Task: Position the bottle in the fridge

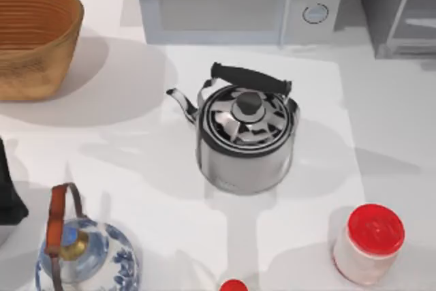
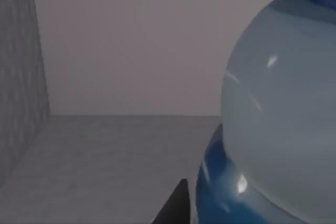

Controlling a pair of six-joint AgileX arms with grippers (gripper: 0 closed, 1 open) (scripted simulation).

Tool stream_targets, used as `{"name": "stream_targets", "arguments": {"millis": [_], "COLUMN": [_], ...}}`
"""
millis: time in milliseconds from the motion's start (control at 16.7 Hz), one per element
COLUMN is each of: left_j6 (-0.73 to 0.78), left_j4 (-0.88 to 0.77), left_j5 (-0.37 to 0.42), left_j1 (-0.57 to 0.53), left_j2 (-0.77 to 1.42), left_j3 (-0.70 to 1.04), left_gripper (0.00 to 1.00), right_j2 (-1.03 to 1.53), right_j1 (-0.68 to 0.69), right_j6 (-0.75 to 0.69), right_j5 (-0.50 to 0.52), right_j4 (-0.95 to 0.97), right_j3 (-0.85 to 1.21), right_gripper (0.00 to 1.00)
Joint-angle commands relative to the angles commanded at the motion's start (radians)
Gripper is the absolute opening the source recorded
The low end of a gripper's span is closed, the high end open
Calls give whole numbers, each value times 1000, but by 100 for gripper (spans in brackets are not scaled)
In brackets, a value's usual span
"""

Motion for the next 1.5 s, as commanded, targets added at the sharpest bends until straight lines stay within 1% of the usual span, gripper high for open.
{"name": "stream_targets", "arguments": {"millis": [180,1140,1440,1500], "left_j6": [0,0,0,0], "left_j4": [0,0,0,0], "left_j5": [0,0,0,0], "left_j1": [0,0,0,0], "left_j2": [0,0,0,0], "left_j3": [0,0,0,0], "left_gripper": [100,100,100,100], "right_j2": [26,259,267,267], "right_j1": [5,45,49,49], "right_j6": [-1,-2,-2,-2], "right_j5": [1,51,53,53], "right_j4": [-14,-232,-243,-243], "right_j3": [35,493,508,508], "right_gripper": [1,1,1,8]}}
